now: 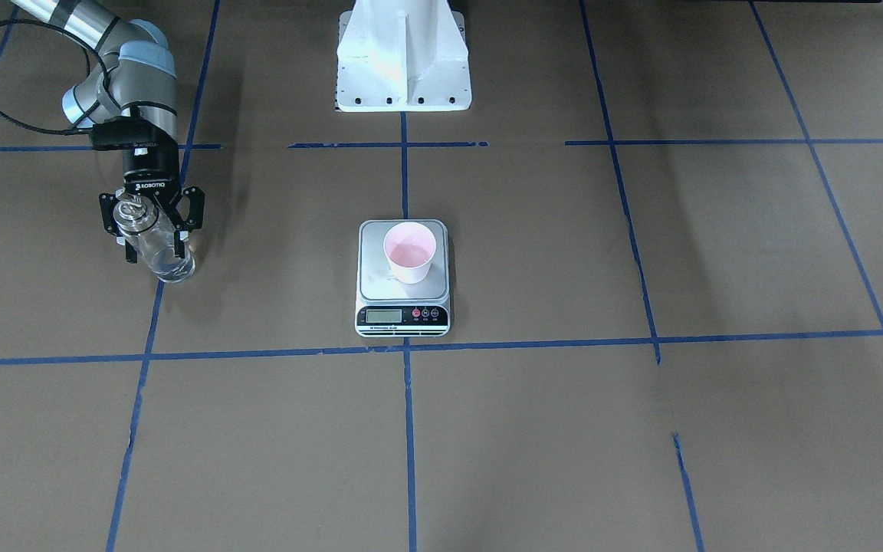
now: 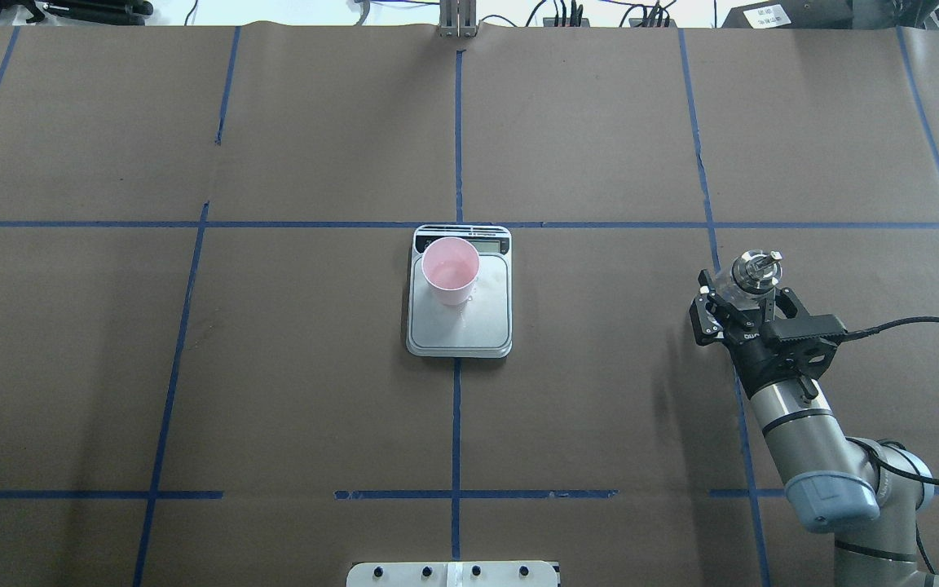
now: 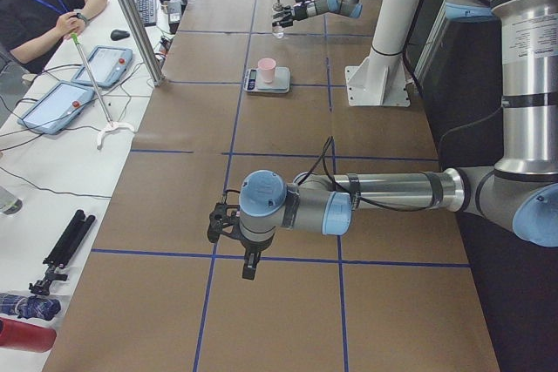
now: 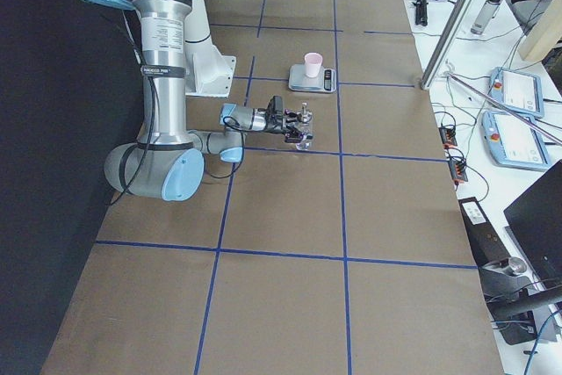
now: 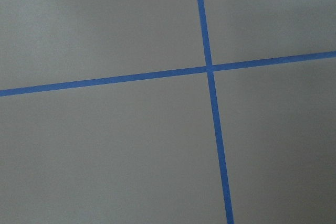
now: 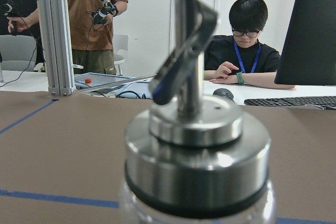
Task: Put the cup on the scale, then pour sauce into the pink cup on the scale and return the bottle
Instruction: 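Lower the sauce bottle onto the table with the right gripper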
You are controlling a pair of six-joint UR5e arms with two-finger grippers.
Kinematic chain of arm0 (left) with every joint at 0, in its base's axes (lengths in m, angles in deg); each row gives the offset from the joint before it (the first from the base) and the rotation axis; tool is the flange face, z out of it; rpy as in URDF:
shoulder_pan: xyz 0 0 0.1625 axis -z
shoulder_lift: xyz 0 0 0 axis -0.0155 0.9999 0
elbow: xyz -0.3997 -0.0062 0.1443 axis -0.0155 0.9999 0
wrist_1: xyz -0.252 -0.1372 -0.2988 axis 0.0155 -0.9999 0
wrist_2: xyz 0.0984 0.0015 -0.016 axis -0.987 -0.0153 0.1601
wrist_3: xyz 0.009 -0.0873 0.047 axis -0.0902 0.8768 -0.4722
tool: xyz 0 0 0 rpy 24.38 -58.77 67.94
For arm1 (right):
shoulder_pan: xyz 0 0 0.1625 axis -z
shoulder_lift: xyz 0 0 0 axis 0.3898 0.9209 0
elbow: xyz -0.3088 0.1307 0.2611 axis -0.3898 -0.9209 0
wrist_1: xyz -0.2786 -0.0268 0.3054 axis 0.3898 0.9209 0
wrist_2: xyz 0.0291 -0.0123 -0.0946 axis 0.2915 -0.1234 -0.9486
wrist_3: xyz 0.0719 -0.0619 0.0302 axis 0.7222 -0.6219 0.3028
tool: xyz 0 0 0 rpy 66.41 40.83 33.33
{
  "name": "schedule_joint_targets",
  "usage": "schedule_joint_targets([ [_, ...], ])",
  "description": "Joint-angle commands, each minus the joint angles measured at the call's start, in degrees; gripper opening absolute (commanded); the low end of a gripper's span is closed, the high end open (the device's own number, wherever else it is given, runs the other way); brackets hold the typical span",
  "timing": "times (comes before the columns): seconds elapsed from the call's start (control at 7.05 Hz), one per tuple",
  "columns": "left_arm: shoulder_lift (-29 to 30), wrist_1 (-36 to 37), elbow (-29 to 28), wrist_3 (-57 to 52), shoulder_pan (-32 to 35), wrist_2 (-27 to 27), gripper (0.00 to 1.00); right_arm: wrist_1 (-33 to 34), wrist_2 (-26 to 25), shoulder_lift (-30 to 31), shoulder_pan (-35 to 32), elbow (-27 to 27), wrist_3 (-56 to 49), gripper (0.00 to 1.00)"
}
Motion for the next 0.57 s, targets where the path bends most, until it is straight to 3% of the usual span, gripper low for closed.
schedule_joint_targets([
  [0.0, 0.0, 0.0, 0.0, 0.0, -0.1, 0.0, 1.0, -0.1, 1.6, -0.2, 0.0, -0.1, 0.1, 0.0],
  [0.43, 0.0, 0.0, 0.0, 0.0, -0.1, 0.0, 1.0, 0.0, 4.3, 0.4, -0.2, -0.1, 0.1, 0.0],
])
